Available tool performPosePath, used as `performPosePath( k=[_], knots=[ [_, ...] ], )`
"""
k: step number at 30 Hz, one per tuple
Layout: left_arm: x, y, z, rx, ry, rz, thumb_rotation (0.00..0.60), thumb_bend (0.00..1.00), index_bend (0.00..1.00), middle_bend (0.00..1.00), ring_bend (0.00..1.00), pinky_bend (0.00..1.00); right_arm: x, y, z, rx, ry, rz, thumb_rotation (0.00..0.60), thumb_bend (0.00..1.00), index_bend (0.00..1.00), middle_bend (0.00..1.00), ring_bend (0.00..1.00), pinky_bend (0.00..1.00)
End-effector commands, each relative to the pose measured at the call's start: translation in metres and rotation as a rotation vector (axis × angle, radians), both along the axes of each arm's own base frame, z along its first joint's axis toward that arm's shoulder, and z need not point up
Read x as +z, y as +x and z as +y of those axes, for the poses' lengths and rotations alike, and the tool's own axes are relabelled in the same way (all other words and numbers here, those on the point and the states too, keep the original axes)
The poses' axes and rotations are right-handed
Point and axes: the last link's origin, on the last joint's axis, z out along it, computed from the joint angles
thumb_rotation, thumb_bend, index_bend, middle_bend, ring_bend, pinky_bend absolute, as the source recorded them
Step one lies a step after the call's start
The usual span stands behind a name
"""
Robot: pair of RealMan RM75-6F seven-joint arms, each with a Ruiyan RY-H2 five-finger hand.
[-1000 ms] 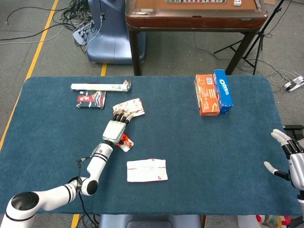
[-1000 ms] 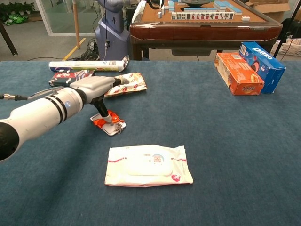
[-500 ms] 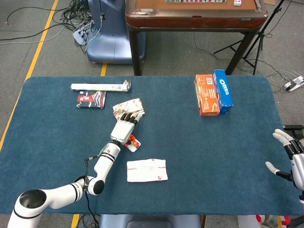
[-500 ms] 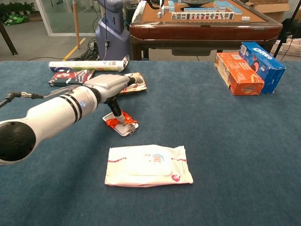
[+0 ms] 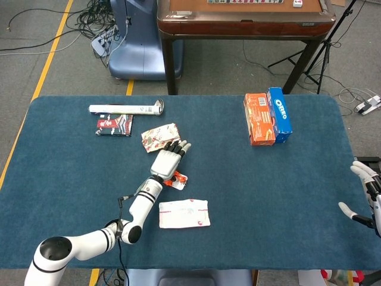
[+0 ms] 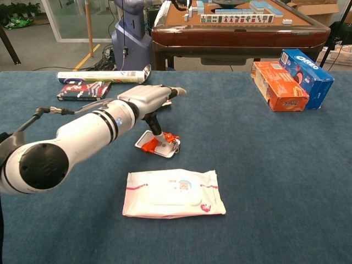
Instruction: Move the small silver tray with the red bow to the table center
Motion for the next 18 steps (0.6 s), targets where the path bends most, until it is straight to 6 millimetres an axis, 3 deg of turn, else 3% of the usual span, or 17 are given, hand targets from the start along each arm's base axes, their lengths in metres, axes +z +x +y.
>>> performPosePath(
  k=[1, 18],
  knots=[
    [0.0, -0.002, 0.0, 0.006, 0.003, 0.01, 0.6, 0.0, 0.0, 0.0, 0.0, 0.05, 0.0, 0.0, 0.0, -0.001, 0.0, 0.0, 0.6, 0.11, 0.2, 0.19, 0.2, 0.51],
    [0.028, -0.045, -0.012, 0.073, 0.034, 0.111, 0.6, 0.0, 0.0, 0.0, 0.0, 0.08, -0.005, 0.001, -0.002, -0.01, 0.018, 0.019, 0.6, 0.11, 0.2, 0.19, 0.2, 0.51]
  ],
)
